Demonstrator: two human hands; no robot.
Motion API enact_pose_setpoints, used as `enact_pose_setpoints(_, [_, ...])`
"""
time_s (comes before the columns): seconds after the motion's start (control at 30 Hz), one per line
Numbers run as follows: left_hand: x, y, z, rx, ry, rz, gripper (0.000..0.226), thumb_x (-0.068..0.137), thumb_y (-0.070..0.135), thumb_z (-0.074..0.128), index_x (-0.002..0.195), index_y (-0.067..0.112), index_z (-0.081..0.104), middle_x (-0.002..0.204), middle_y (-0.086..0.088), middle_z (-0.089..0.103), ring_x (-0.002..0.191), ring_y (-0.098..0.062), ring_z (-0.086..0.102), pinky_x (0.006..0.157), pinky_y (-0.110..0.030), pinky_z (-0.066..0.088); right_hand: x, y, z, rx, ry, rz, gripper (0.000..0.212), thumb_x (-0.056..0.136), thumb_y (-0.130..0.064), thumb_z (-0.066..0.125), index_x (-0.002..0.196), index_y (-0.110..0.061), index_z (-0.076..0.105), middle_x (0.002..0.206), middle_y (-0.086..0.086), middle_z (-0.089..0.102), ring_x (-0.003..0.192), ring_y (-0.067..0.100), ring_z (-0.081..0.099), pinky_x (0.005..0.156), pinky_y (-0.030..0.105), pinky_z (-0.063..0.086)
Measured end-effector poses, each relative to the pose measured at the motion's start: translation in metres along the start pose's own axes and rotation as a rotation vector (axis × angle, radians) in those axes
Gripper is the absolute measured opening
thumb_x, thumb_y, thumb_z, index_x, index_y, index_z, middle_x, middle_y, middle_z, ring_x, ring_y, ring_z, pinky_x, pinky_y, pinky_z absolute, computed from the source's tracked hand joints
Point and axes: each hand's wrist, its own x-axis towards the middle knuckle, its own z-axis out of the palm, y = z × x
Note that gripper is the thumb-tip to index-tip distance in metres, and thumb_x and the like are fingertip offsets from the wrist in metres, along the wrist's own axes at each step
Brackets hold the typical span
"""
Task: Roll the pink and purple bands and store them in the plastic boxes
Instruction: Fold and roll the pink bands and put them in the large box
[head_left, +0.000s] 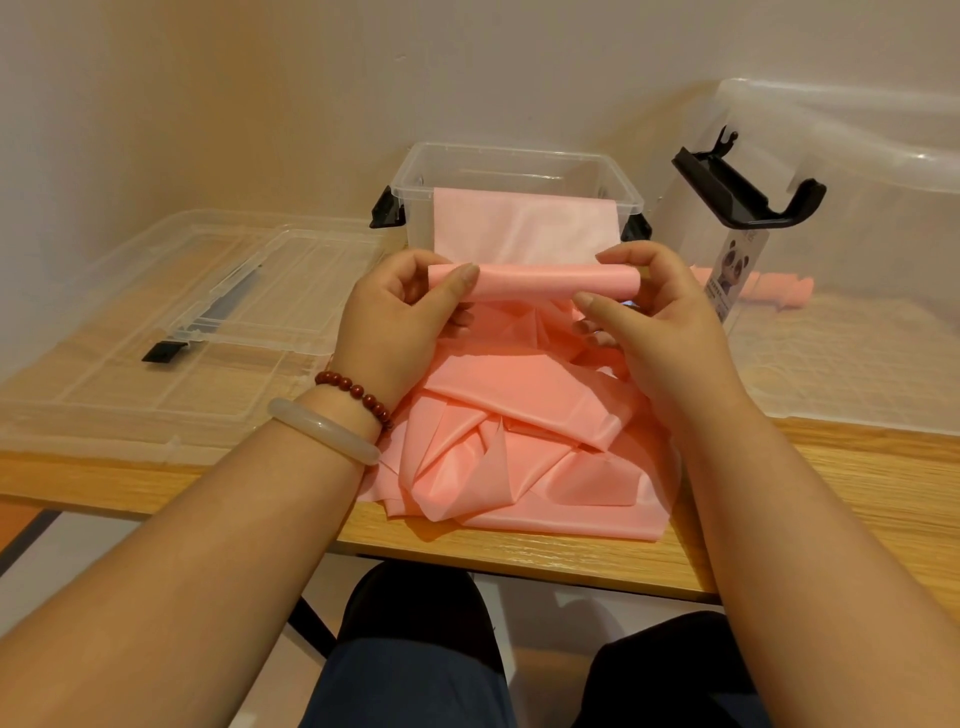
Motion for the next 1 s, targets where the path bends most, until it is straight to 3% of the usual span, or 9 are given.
enact_pose_setpoints(0.2, [-0.0006, 0.0015, -0.0014, -0.037, -0.017, -0.003, 0.008, 0.086, 0.012, 0.070, 0.092, 0.013, 0.065, 0.083, -0.005, 0.069, 0.071, -0.010, 0.068, 0.067, -0.021, 0.055, -0.0012, -0.0031, 0.0017, -0.028, 0.040, -0.011, 0.011, 0.091, -0.015, 0.069, 0.097, -0.018, 0.061, 0.075, 0.004, 0.064, 0.066, 0.013, 0.064, 0.058, 0.037, 0.059])
enact_pose_setpoints(0.33, [0.0000, -0.0006, -0.0012, -0.066, -0.055, 0.015, 0.022, 0.083, 0.003, 0.071, 0.099, 0.015, 0.062, 0.092, -0.007, 0.067, 0.075, -0.011, 0.068, 0.070, -0.022, 0.056, -0.0007, -0.0023, 0.0031, 0.009, 0.062, 0.022, 0.011, 0.089, -0.018, 0.071, 0.088, -0.021, 0.060, 0.091, 0.011, 0.068, 0.081, 0.030, 0.071, 0.063, 0.051, 0.061])
enact_pose_setpoints(0.53, [0.0018, -0.0044, -0.0028, 0.042, -0.061, 0.033, 0.022, 0.082, 0.006, 0.073, 0.101, 0.014, 0.065, 0.106, -0.010, 0.066, 0.089, -0.016, 0.068, 0.080, -0.029, 0.058, -0.0014, -0.0047, 0.0015, -0.030, 0.086, 0.029, 0.009, 0.089, -0.016, 0.071, 0.095, -0.015, 0.064, 0.092, 0.009, 0.067, 0.077, 0.018, 0.071, 0.059, 0.044, 0.061])
enact_pose_setpoints(0.7, [0.0023, -0.0047, -0.0035, 0.029, -0.102, 0.037, 0.026, 0.081, 0.005, 0.074, 0.103, 0.017, 0.065, 0.105, -0.006, 0.067, 0.090, -0.014, 0.067, 0.081, -0.029, 0.057, -0.0014, -0.0063, 0.0005, -0.038, 0.093, 0.021, 0.017, 0.089, -0.015, 0.070, 0.107, -0.016, 0.069, 0.095, 0.005, 0.067, 0.070, 0.008, 0.068, 0.054, 0.030, 0.058])
enact_pose_setpoints(0.87, [0.0024, -0.0069, -0.0038, 0.042, -0.136, 0.050, 0.031, 0.082, 0.004, 0.073, 0.103, 0.025, 0.066, 0.104, -0.005, 0.068, 0.092, -0.014, 0.068, 0.084, -0.032, 0.057, 0.0017, -0.0018, -0.0008, -0.075, 0.192, 0.011, 0.004, 0.087, -0.025, 0.072, 0.088, -0.021, 0.071, 0.075, -0.003, 0.070, 0.066, 0.007, 0.066, 0.063, 0.032, 0.057])
enact_pose_setpoints(1.0, [0.0017, -0.0063, -0.0015, 0.018, -0.122, 0.070, 0.026, 0.084, 0.004, 0.071, 0.098, 0.025, 0.066, 0.092, -0.003, 0.069, 0.080, -0.010, 0.069, 0.076, -0.026, 0.057, 0.0018, -0.0020, -0.0018, -0.065, 0.249, 0.018, 0.011, 0.088, -0.032, 0.071, 0.083, -0.023, 0.070, 0.072, -0.004, 0.070, 0.065, 0.007, 0.067, 0.061, 0.027, 0.057])
